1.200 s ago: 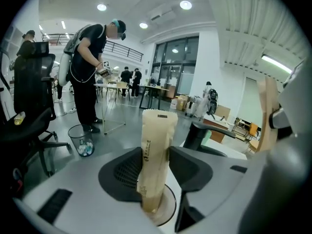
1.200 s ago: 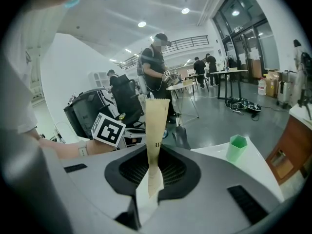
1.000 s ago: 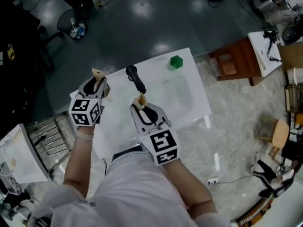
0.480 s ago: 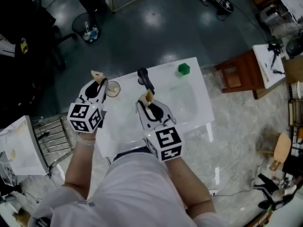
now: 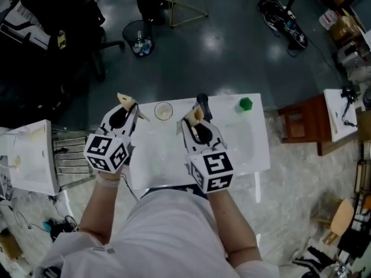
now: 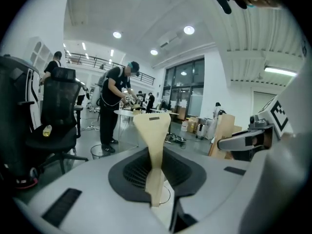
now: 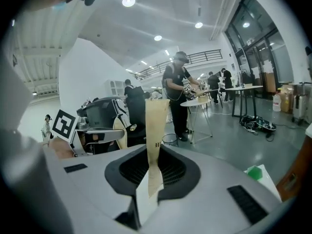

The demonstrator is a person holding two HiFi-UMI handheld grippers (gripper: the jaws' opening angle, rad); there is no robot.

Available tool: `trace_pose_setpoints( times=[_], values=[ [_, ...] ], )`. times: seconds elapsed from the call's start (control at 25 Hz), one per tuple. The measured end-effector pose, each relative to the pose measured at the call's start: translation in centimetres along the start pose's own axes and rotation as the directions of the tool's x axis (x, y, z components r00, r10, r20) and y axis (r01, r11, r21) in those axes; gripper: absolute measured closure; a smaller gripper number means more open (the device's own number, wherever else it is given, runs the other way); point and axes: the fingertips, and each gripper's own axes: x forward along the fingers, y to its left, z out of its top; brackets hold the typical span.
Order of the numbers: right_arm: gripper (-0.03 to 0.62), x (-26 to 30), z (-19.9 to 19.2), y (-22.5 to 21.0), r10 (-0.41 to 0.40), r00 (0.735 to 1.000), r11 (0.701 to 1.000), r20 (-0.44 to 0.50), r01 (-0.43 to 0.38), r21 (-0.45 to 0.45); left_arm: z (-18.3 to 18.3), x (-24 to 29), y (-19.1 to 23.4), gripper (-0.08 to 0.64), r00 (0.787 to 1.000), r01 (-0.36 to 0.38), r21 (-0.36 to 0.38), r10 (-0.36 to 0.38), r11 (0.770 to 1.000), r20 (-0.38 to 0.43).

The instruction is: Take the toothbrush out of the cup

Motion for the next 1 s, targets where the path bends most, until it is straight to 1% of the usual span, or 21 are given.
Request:
trace_pose_setpoints(
  times=[0.16,0.28,0.6,0.8,1.0],
  values=[
    [0.538,1.0,1.0,2.2,0.058,0.998,0.998,0.000,-0.058,-0.038,0.5,-3.8,1.7,0.492,0.997,-0.073,-0.016,0.073,0.997,0.027],
    [0.538,1.9,1.7,4.0,0.111,0.994,0.992,-0.001,-0.111,-0.066,0.8,-6.5,3.0,0.492,0.990,-0.128,-0.031,0.129,0.991,0.048],
    [0.538,4.0,2.8,8.3,0.235,0.972,0.964,-0.009,-0.234,-0.125,0.8,-12.3,5.7,0.494,0.960,-0.262,-0.073,0.268,0.962,0.085],
    [0.538,4.7,3.2,9.7,0.278,0.960,0.949,-0.018,-0.277,-0.150,0.7,-13.9,6.6,0.494,0.943,-0.311,-0.094,0.320,0.946,0.097],
    [0.538,4.9,3.2,9.9,0.291,0.956,0.944,-0.025,-0.291,-0.155,0.7,-14.4,6.8,0.494,0.936,-0.326,-0.106,0.337,0.939,0.103]
  ],
)
